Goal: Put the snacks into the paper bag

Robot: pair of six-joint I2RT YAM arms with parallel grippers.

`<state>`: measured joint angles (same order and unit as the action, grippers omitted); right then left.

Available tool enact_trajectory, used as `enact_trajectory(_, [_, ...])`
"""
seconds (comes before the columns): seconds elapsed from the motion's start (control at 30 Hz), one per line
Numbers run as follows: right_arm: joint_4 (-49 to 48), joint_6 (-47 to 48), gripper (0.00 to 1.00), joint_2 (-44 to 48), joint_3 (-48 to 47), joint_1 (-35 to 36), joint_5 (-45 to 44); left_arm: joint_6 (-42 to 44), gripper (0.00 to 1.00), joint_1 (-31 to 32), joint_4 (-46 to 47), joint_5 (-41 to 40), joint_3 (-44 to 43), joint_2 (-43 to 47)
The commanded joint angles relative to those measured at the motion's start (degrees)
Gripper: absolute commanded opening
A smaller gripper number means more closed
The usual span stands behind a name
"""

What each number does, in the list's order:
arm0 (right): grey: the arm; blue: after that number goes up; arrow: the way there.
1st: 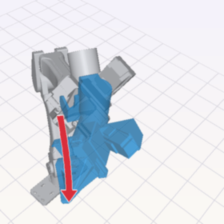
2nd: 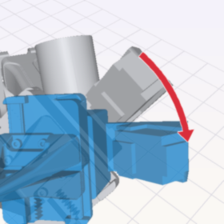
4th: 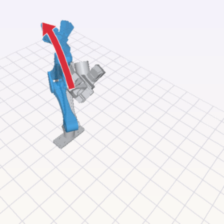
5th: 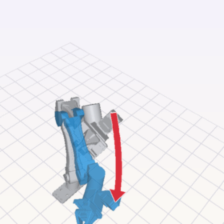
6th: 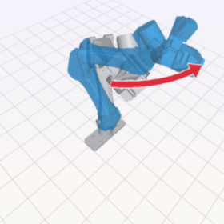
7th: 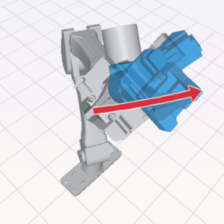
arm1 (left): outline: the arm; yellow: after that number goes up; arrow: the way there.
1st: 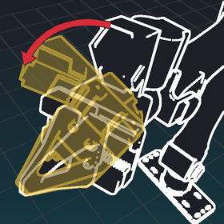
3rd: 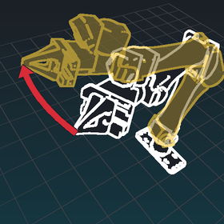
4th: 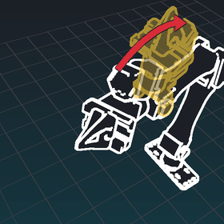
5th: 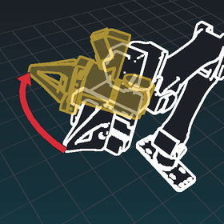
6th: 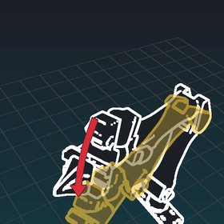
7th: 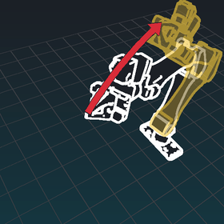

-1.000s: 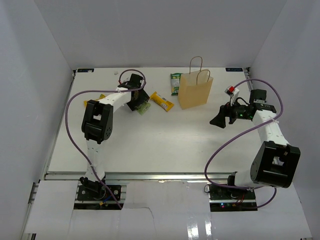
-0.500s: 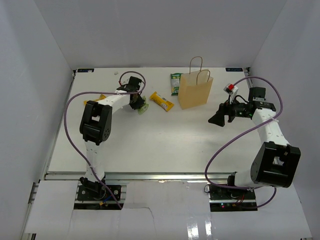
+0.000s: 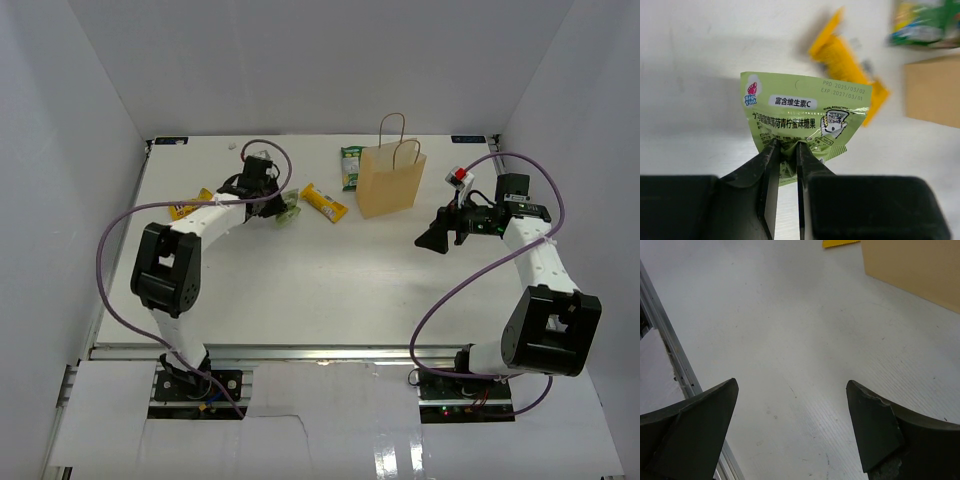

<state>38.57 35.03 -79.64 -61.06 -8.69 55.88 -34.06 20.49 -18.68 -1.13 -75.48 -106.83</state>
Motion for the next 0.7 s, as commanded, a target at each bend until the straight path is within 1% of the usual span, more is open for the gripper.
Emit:
enact_trajectory(0.0, [1.0,1.0,0.95,1.7,-2.4,0.3,1.9,8.2,0.0,2.0,11.6,2.5,-1.2,10.3])
enact_trajectory(0.1, [0.9,1.0,0.95,1.8,-2.8,0.3,1.6,12.7,0.0,4.8,15.7,2.5,-4.0,12.0])
enact_trajectory(0.13, [0.8,0.9,0.95,1.8,-3.0,0.3,1.5,13.4,0.0,6.6,16.4,2.4,-6.5,11.8])
enact_trajectory(0.2, [0.7,1.0,0.94,1.9,-3.2,0.3,1.4,15.4,0.0,9.5,17.4,2.0,-9.8,9.8])
enact_trajectory(0.23, [0.7,0.9,0.94,2.0,-3.2,0.3,1.4,16.0,0.0,10.4,17.4,0.4,-11.8,8.8])
enact_trajectory(0.27, [0.5,0.8,0.94,2.2,-3.2,0.3,1.3,16.6,0.0,11.4,17.4,-0.7,-15.9,6.3])
enact_trajectory(0.33, [0.5,0.9,0.94,2.4,-3.2,0.3,1.1,17.4,0.0,13.9,17.4,-2.6,-20.2,3.6])
enact_trajectory(0.37, [0.6,0.9,0.94,2.5,-3.0,0.3,0.9,17.8,0.0,14.7,17.3,-3.1,-24.7,2.1])
enact_trajectory(0.43, [0.6,0.9,0.94,3.1,-2.8,0.3,0.7,19.8,0.0,17.0,17.4,-5.3,-29.0,-2.4])
enact_trajectory(0.47, [0.6,1.0,0.94,3.2,-2.5,0.3,0.6,20.7,0.0,17.7,17.4,-6.2,-33.1,-4.0])
enact_trajectory(0.5, [0.6,1.0,0.94,3.4,-2.3,0.3,0.6,22.4,0.0,19.1,17.3,-7.4,-35.0,-7.0])
enact_trajectory(0.6, [0.5,0.9,0.94,4.0,-1.8,0.3,0.6,24.5,0.0,21.1,17.4,-14.2,-41.3,-12.2])
enact_trajectory(0.67, [0.5,0.8,0.94,4.5,-1.5,0.3,0.5,24.9,0.0,21.6,17.7,-15.9,-44.3,-14.2])
